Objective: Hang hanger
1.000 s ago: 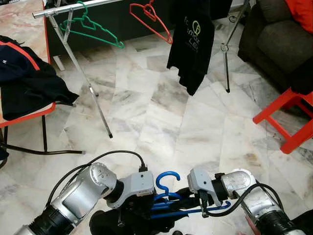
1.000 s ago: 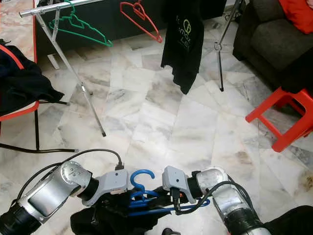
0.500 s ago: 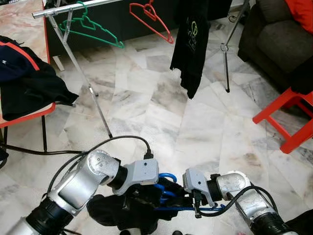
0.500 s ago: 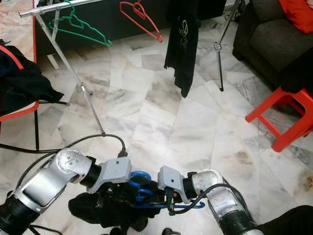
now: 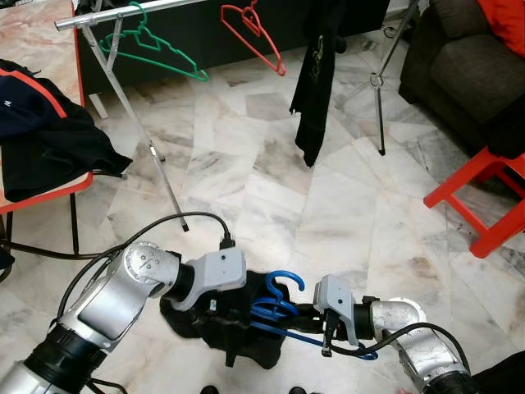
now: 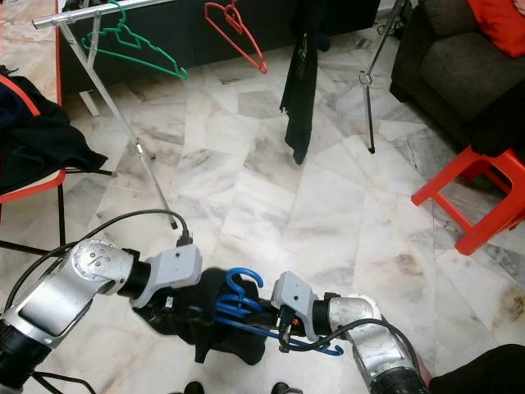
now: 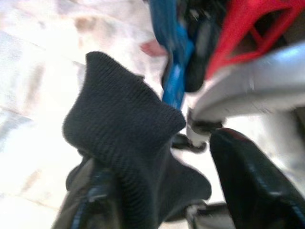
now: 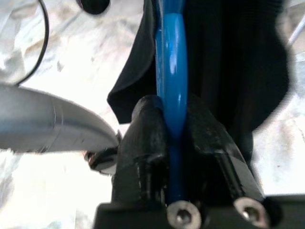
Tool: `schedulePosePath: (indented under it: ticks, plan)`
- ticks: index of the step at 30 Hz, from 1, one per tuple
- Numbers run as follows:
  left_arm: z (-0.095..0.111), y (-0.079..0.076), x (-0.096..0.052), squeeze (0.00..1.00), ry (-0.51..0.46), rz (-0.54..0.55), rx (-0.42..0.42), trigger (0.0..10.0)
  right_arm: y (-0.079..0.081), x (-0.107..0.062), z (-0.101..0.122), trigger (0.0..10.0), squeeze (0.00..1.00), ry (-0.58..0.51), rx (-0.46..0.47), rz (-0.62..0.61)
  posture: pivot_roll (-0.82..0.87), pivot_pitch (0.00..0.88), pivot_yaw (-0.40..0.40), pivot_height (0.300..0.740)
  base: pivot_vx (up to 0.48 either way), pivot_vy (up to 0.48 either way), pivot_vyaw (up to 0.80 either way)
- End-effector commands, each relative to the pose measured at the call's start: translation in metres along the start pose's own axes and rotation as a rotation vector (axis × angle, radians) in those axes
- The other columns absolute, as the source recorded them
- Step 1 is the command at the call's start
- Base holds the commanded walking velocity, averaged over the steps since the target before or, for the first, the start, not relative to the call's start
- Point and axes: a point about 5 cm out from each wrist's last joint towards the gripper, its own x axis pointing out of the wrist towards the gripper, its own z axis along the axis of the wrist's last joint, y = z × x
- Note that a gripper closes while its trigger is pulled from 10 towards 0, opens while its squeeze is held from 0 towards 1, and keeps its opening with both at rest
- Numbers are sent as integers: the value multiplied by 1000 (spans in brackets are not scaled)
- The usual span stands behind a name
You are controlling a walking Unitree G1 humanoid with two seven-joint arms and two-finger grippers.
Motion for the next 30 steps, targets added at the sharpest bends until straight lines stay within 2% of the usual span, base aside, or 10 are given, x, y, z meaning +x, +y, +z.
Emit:
schedulePosePath:
  ticks: [1,5,6,7,8,9,10,14,18,30]
  plan:
    - [2,2,-2,1000,-30,42,-11,10000,-1,-1,6,0,0,-59,6,-48,7,250,-25,740,0,0,0]
    - [4,3,5,1000,-145,139,-116,9804,-3,-2,12,0,0,-96,12,-95,5,250,-27,740,0,0,0]
    - [3,4,7,1000,-180,163,-154,3373,-2,-2,12,0,0,-98,11,-96,5,250,-27,740,0,0,0]
    - [3,4,8,1000,-198,175,-174,3373,-1,-2,12,0,0,-97,11,-95,5,250,-27,740,0,0,0]
    - [0,3,9,165,-219,190,-201,0,0,-2,12,0,0,-100,11,-92,-1,253,-32,740,0,0,0]
    - [-1,2,9,165,-232,202,-219,0,1,-2,12,0,0,-102,11,-91,-1,253,-33,740,0,0,0]
    - [-3,1,10,0,-253,218,-242,0,2,-3,12,0,0,-103,10,-88,-1,253,-33,740,0,0,0]
    - [-7,-3,8,0,-397,234,-404,0,7,-6,12,0,0,-111,14,-70,-2,252,-42,740,0,0,0]
    - [-17,0,5,0,-446,286,-491,0,12,-8,13,0,0,-118,20,-54,-6,254,-46,740,0,0,0]
    - [-24,4,1,0,-554,365,-628,0,21,-18,10,0,0,-129,56,-52,-13,256,-52,740,0,0,0]
